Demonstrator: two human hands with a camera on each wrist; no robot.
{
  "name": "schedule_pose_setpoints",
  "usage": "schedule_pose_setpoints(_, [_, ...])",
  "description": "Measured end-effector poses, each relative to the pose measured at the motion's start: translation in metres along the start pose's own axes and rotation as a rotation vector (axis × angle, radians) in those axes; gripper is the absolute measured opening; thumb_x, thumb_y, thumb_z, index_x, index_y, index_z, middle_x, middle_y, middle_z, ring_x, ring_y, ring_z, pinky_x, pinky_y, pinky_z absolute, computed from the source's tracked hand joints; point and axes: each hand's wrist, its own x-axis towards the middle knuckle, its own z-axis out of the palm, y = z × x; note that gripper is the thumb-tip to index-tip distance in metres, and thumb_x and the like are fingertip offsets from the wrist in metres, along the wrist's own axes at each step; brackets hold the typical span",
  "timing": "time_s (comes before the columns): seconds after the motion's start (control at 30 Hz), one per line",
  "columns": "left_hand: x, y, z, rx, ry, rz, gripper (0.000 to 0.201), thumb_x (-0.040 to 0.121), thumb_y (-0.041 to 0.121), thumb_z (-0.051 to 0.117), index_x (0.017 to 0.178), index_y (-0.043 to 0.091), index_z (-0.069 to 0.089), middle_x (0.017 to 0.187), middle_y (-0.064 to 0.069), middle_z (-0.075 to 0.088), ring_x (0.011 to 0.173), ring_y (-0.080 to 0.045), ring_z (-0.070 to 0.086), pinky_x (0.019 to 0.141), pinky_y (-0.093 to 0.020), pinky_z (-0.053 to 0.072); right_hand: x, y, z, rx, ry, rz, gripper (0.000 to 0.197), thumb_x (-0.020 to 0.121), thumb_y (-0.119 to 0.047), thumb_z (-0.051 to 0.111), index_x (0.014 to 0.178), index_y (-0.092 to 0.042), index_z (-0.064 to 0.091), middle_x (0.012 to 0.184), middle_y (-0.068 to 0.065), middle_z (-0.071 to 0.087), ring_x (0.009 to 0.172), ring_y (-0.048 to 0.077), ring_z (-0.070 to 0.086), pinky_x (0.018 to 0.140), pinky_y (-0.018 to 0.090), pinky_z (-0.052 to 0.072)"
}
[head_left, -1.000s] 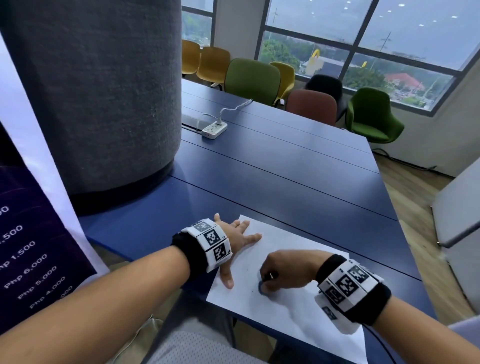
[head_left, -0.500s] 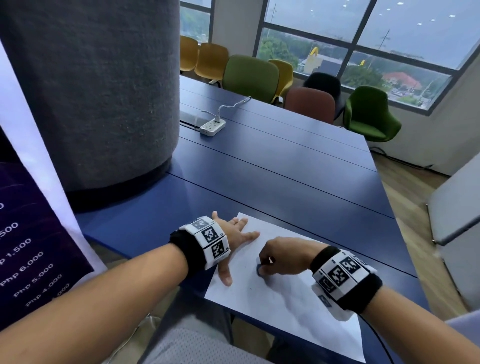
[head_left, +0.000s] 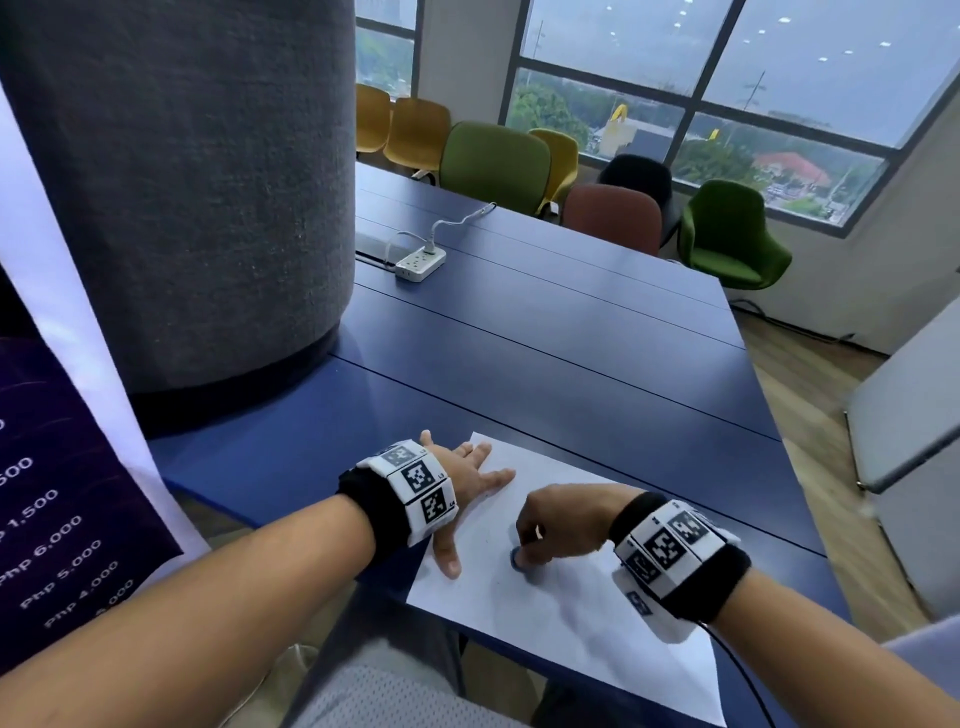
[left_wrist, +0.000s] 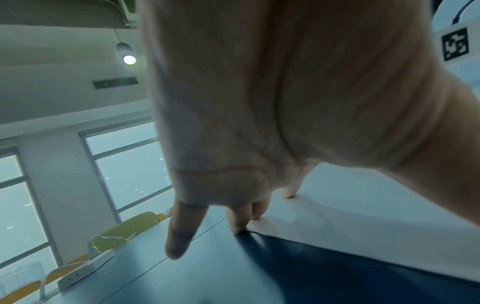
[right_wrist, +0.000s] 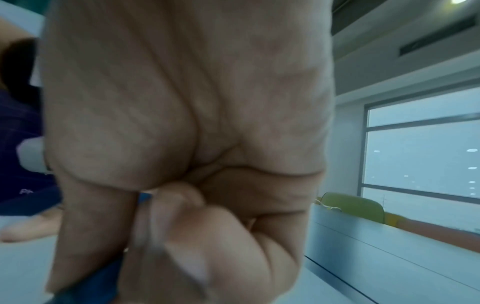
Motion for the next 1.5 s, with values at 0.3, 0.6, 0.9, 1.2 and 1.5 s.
schedule_pose_setpoints(0.3, [-0.010, -0.004, 0.002, -0.092, 0.087, 0.047, 0.135, 0.061, 0.050, 0.087, 0.156, 0.018, -0.003, 0.164, -0.004, -0.012, 0.151, -0.021, -0.008, 0.115, -0.063, 0.007, -0.048, -0.004, 0.057, 0.053, 0.391, 0.012, 0.026, 0.095, -0.041, 0.048, 0.103, -0.021, 0.062, 0.098, -0.003, 0.054, 0.094, 0.022, 0.057, 0.071, 0.030, 0.041])
schedule_pose_setpoints(0.6, [-0.022, -0.007, 0.021, -0.165, 0.169, 0.074, 0.110, 0.072, 0.051, 0.080, 0.154, 0.017, 0.014, 0.162, 0.001, -0.023, 0.150, -0.017, -0.014, 0.119, -0.054, 0.006, -0.062, 0.012, 0.156, 0.175, 0.888, 0.279, 0.018, 0.071, -0.043, 0.073, 0.076, -0.030, 0.062, 0.105, -0.015, 0.066, 0.078, 0.007, 0.066, 0.047, 0.018, 0.043])
schedule_pose_setpoints(0.9, [-0.041, 0.070, 0.064, -0.187, 0.350, 0.087, 0.094, 0.085, 0.075, 0.014, 0.154, 0.018, -0.016, 0.152, -0.003, -0.039, 0.143, -0.019, -0.031, 0.120, -0.053, -0.006, -0.054, 0.010, 0.180, 0.406, 1.046, 0.279, 0.036, 0.089, -0.048, 0.040, 0.099, -0.026, 0.067, 0.117, -0.014, 0.065, 0.103, 0.009, 0.062, 0.076, 0.029, 0.047])
schedule_pose_setpoints(1.2, [-0.021, 0.092, 0.090, -0.198, 0.363, 0.156, 0.097, 0.062, 0.078, -0.035, 0.146, 0.032, -0.028, 0.154, 0.010, -0.037, 0.137, -0.011, -0.041, 0.115, -0.052, -0.021, -0.050, 0.009, 0.188, 0.502, 1.105, 0.290, 0.065, 0.092, -0.067, 0.020, 0.108, -0.025, 0.067, 0.124, -0.015, 0.063, 0.115, 0.011, 0.058, 0.092, 0.032, 0.044])
schedule_pose_setpoints(1.5, [-0.023, 0.101, 0.093, -0.155, 0.506, 0.110, 0.087, 0.082, 0.074, -0.018, 0.153, 0.023, -0.021, 0.159, -0.001, -0.029, 0.141, -0.014, -0.036, 0.114, -0.053, -0.016, -0.046, 0.009, 0.191, 0.565, 1.094, 0.297, 0.073, 0.088, -0.072, 0.015, 0.117, -0.026, 0.064, 0.127, -0.016, 0.059, 0.120, 0.013, 0.056, 0.100, 0.030, 0.039])
